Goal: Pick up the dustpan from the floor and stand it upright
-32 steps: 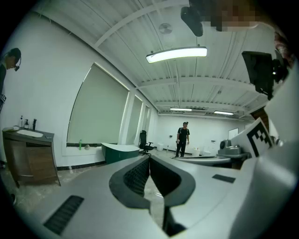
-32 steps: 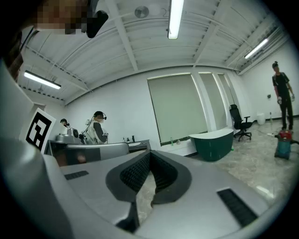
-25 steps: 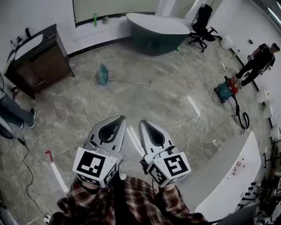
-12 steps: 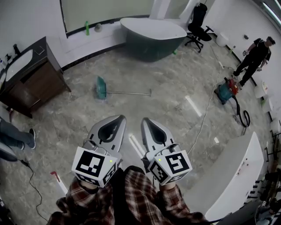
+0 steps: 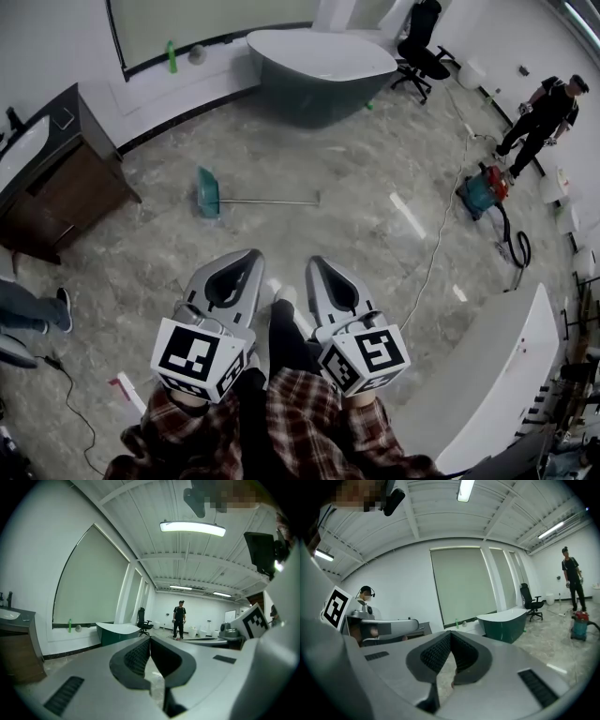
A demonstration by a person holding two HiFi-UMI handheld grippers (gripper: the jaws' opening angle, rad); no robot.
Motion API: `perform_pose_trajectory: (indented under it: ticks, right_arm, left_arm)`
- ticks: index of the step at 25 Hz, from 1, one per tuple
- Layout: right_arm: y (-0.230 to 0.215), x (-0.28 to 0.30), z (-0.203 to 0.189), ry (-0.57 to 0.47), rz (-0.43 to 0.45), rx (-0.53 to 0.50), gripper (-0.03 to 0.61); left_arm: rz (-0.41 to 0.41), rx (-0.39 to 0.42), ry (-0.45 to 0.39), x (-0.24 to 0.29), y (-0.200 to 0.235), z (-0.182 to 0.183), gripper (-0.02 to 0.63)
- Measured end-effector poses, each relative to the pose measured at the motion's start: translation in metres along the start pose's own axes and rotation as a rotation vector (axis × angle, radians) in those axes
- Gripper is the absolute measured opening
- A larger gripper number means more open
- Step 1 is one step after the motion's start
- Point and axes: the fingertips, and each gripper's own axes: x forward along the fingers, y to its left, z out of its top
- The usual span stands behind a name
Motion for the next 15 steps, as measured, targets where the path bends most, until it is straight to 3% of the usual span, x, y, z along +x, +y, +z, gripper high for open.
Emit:
perform_pose_trajectory:
  ticks: [15]
  right_arm:
    - [-0.136, 0.167, 0.092, 0.007, 0.135, -0.070, 0.011]
  left_arm:
    - [0.132, -0.034, -0.053, 0.194, 0.088, 0.062, 0.012]
